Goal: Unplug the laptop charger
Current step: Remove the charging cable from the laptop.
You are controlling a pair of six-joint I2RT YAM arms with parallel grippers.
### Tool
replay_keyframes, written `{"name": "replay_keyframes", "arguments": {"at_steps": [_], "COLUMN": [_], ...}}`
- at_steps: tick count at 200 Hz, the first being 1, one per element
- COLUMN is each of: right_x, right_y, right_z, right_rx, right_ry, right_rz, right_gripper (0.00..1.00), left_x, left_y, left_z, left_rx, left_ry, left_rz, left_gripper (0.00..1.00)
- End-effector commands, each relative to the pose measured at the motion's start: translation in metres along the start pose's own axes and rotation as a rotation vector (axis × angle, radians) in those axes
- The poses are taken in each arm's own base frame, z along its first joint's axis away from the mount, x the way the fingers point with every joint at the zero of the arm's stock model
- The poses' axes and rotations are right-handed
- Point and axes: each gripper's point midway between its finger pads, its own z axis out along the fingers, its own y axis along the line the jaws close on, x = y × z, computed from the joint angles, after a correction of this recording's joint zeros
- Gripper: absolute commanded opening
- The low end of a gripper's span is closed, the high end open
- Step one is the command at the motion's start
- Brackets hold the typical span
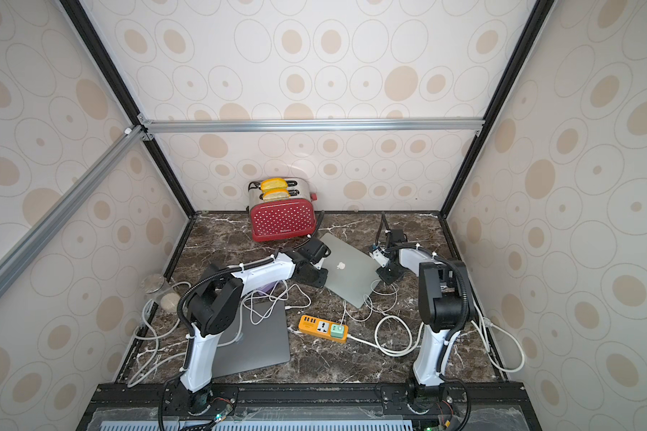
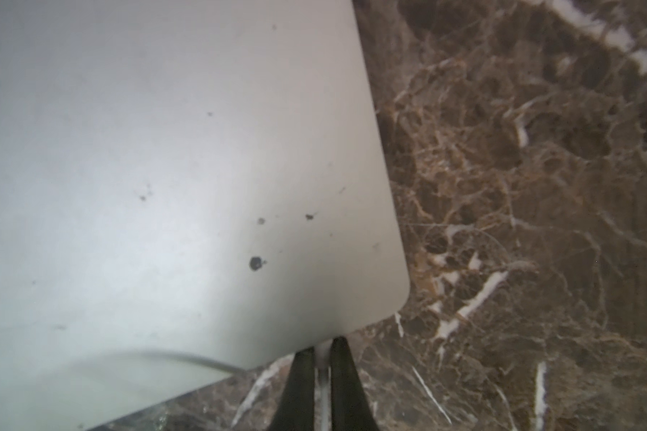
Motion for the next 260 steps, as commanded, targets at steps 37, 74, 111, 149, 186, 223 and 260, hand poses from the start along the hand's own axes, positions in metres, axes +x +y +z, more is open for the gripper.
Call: {"name": "replay_keyframes", "arguments": {"at_steps": [37, 74, 111, 149, 186, 223, 260], "right_x": [0.058, 0.069, 0.076, 0.077, 0.068, 0.061, 0.032], "right_y": [-0.011, -0.019, -0.015, -0.021, -0.030, -0.039, 0.008], "right_z": [-0.019, -0.032, -0.032, -0.044, -0.067, -0.106, -0.158], "right_rx": [0.093, 0.138, 0.133, 0.196, 0.246, 0.317, 0.189], "right_ry": [0.160, 0.231, 0.266, 0.214, 0.147, 0.080, -0.129], "right_rz": [0.104, 0.181, 0.238, 0.264, 0.295, 0.349, 0.425], "right_gripper": [0.07, 0.10, 0.16, 0.34, 0.46, 0.49, 0.51], "left_x": [0.003, -0.004, -0.015, -0.014, 0.025, 0.076, 0.111], "left_y": [-0.006, -0.009, -0.019, -0.024, -0.035, -0.047, -0.058], "left_z": [0.001, -0.007, -0.038, -0.092, -0.127, -0.147, -0.149], "left_rx": [0.010, 0.023, 0.081, 0.144, 0.210, 0.246, 0.269], "left_ry": [0.017, -0.007, -0.073, -0.166, -0.131, -0.050, -0.025], "left_rz": [0.004, 0.014, 0.035, 0.032, 0.061, 0.105, 0.125], "left_gripper": [0.40, 0.40, 0.40, 0.40, 0.42, 0.43, 0.43]}}
